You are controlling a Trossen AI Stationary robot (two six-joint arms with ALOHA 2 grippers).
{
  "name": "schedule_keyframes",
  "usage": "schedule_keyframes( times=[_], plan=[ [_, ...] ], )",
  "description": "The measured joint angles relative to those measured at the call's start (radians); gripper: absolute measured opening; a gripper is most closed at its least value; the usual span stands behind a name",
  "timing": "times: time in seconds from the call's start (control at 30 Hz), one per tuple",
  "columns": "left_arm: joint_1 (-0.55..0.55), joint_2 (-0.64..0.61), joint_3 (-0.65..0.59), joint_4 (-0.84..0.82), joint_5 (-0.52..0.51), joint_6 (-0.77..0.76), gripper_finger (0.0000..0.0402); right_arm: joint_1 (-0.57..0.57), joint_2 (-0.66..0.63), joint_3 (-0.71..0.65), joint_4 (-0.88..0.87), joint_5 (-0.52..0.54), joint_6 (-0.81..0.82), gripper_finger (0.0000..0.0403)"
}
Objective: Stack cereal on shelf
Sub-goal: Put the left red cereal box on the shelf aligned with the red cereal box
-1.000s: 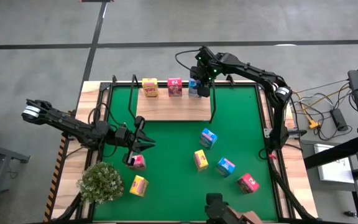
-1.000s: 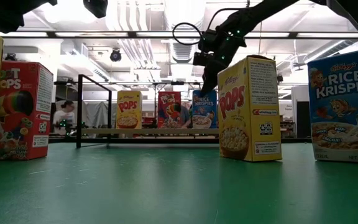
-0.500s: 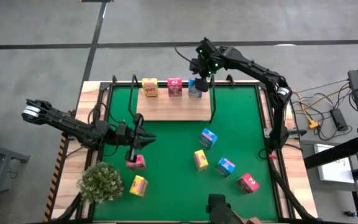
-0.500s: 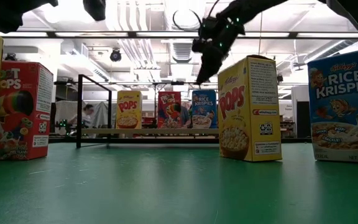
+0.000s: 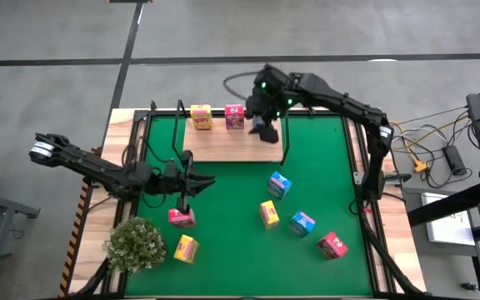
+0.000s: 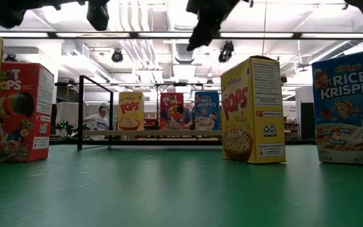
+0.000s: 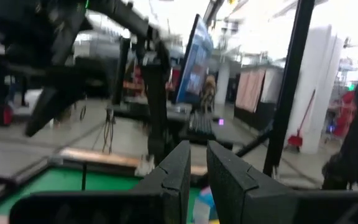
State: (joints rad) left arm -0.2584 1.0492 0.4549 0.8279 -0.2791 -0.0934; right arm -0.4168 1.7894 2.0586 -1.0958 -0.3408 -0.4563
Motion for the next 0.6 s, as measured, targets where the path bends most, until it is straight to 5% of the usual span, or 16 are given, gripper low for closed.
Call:
schedule_keyframes(
  times=[0.37,0.6],
  plan=[
    [-0.021,0.011,0.297,-0.742,0.0,-0.128,0.0036,0.204,-0.01,-0.099,0.038,0.0,0.014,0.024],
    [-0.062,0.029,0.488,-1.214,0.002,-0.284,0.0036,0.277,-0.083,-0.277,0.165,0.0,0.072,0.024]
  ],
)
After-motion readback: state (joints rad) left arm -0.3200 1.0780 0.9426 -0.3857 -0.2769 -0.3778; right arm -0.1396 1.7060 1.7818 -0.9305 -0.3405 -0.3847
